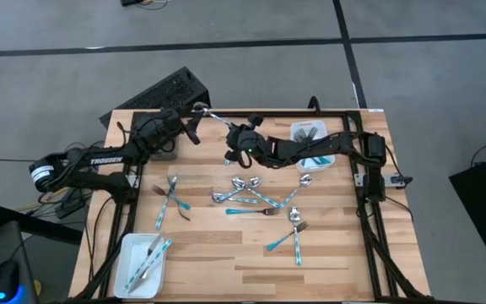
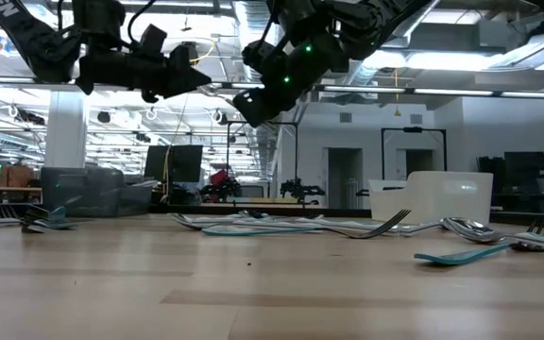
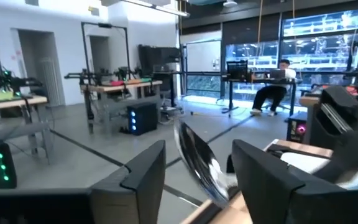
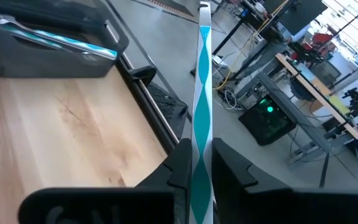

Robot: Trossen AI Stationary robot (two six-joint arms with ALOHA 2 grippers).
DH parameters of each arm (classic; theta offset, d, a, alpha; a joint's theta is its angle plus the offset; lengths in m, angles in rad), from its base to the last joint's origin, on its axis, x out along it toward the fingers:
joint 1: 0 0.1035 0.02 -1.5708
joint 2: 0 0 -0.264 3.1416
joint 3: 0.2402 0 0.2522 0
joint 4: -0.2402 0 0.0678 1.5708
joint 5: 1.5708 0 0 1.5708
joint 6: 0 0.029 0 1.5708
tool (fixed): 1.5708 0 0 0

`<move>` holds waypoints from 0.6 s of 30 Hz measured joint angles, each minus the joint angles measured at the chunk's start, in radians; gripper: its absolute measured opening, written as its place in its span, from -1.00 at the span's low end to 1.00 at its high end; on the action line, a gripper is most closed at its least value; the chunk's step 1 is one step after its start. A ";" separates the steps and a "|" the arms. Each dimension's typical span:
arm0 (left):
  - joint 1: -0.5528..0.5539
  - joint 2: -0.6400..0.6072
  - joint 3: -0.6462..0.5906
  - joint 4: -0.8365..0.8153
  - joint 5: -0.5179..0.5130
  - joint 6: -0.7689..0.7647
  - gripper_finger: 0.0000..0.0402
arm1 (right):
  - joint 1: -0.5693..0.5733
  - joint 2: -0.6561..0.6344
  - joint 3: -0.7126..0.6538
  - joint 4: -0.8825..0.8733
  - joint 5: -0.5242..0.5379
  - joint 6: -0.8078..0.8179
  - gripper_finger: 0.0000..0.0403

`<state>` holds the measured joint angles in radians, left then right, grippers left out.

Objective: Sort silverware by color (type)
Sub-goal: Put the light blue spoon into the black bin

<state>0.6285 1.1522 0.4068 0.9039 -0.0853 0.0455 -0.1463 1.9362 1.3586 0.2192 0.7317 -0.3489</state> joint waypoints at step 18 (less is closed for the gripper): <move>0.030 -0.025 0.042 -0.192 -0.100 0.206 -0.99 | -0.024 0.000 0.001 -0.024 -0.227 0.166 -0.27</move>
<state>0.6582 1.1269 0.4485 0.7114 -0.1853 0.2516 -0.1708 1.9358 1.3594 0.1956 0.5052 -0.1828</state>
